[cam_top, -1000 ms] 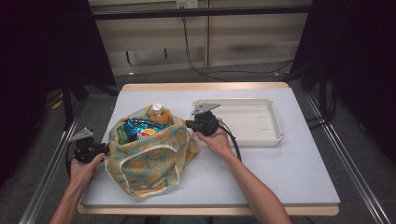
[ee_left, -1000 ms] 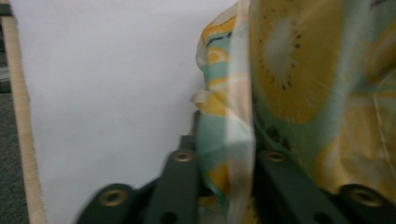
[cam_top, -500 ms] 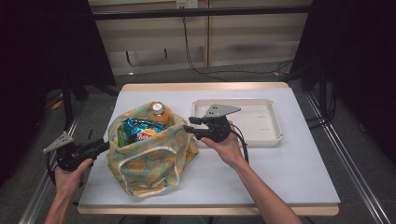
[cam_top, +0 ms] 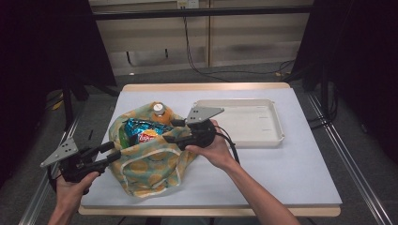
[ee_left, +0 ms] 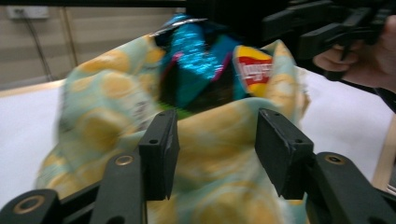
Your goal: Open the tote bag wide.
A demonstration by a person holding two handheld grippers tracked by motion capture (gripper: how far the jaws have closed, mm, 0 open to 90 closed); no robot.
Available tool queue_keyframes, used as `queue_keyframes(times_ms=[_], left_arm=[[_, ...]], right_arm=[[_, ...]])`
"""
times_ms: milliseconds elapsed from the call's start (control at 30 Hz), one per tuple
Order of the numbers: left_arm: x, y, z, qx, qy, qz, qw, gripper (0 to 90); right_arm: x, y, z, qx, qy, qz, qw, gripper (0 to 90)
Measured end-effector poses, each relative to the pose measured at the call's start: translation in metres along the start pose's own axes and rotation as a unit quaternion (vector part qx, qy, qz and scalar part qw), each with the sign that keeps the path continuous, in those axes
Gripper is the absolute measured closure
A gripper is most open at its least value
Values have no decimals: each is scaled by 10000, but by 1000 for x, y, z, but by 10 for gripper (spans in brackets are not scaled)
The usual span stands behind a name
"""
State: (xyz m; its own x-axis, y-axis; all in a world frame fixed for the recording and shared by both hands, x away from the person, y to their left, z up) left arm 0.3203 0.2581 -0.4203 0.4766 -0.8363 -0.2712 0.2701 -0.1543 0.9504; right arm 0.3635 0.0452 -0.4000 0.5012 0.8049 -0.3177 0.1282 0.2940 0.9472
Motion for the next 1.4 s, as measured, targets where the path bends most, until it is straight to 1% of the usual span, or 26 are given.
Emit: queue_keyframes(times_ms=[67, 133, 167, 200, 233, 267, 300, 333, 367, 400, 467, 567, 600, 700, 767, 800, 833, 933, 967, 1000, 1067, 1100, 1167, 1200, 1267, 1400], left_arm=[[4, -3, 2, 81, 23, -145, 9999, 462], [7, -8, 2, 140, 57, -270, 9995, 471], [9, -12, 2, 156, -15, -304, 9994, 500], [9, -15, 2, 142, 74, -362, 9992, 562], [10, -19, 4, 149, -13, -429, 9990, 610], [11, -21, 6, 230, -76, -462, 9986, 690], [12, -23, 8, 221, -173, -487, 9984, 776], [12, -23, 8, 221, -173, -487, 9984, 821], [14, -25, 11, 308, -296, -534, 9977, 865], [14, -27, 12, 276, -311, -554, 9976, 882], [15, -32, 13, 270, -252, -691, 9969, 900], [19, -49, 19, 246, -438, -919, 9945, 900], [20, -52, 20, 253, -412, -983, 9940, 900], [20, -61, 20, 209, -419, -1039, 9935, 900], [23, -66, 20, 145, -392, -1101, 9930, 900], [24, -70, 20, 163, -442, -1193, 9917, 900], [24, -73, 20, 207, -387, -1289, 9907, 900], [27, -80, 20, 140, -416, -1369, 9896, 900], [28, -82, 21, 137, -440, -1383, 9893, 900], [29, -82, 22, 121, -422, -1376, 9895, 900], [30, -84, 21, 121, -428, -1402, 9891, 899], [31, -85, 21, 128, -443, -1388, 9892, 897], [33, -87, 21, 2, -512, -1333, 9898, 896], [33, -88, 19, 13, -521, -1315, 9899, 896], [31, -89, 19, -36, -518, -1305, 9901, 895], [29, -90, 19, -85, -540, -1270, 9904, 874]], right_arm=[[6, -1, -6, -182, 17, -93, 9998, 420], [7, -4, -8, -170, 56, -104, 9998, 457], [7, -7, -8, -155, 59, -102, 9998, 460], [6, -10, -8, -115, 48, -101, 9999, 495], [4, -11, -7, -91, 52, -93, 9999, 514], [2, -13, -6, -89, 22, -76, 9999, 517], [0, -14, -5, -78, 9, -59, 10000, 531], [-3, -16, -3, -64, -2, -57, 10000, 541], [-4, -18, -2, -50, -36, -76, 10000, 537], [-5, -19, 0, -32, -69, -96, 9999, 525], [-8, -22, 2, 14, -108, -125, 9999, 470], [-12, -29, 6, 138, -227, -150, 9995, 397], [-13, -33, 8, 190, -292, -199, 9992, 367], [-14, -44, 10, 247, -423, -326, 9983, 317], [-14, -52, 11, 393, -444, -398, 9974, 272], [-13, -55, 11, 447, -423, -418, 9972, 261], [-12, -61, 12, 515, -398, -464, 9968, 256], [-5, -69, 6, 770, -133, -487, 9957, 211], [-1, -69, -1, 845, 19, -458, 9954, 207], [3, -69, -8, 807, 92, -473, 9956, 216], [11, -70, -18, 578, 59, -564, 9967, 220], [15, -71, -23, 545, 140, -617, 9965, 230], [22, -78, -26, 471, 137, -800, 9956, 310], [25, -83, -26, 410, 92, -862, 9954, 378], [27, -88, -26, 459, 71, -858, 9952, 499], [20, -91, -20, 551, 65, -772, 9955, 839]])
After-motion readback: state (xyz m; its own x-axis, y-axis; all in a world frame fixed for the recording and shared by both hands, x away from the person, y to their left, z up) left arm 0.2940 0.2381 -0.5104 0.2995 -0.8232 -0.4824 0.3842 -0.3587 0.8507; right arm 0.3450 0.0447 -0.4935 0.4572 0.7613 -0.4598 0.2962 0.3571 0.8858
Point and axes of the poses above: each handheld gripper's, and its own axes: x roughly forward along the jaws, y roughly out of its top, z roughly to its right, the point moved 9 cm from there along x, roughly forward along the jaws, and after that the axes turned 7 degrees about -y, right-handed, at the moved point
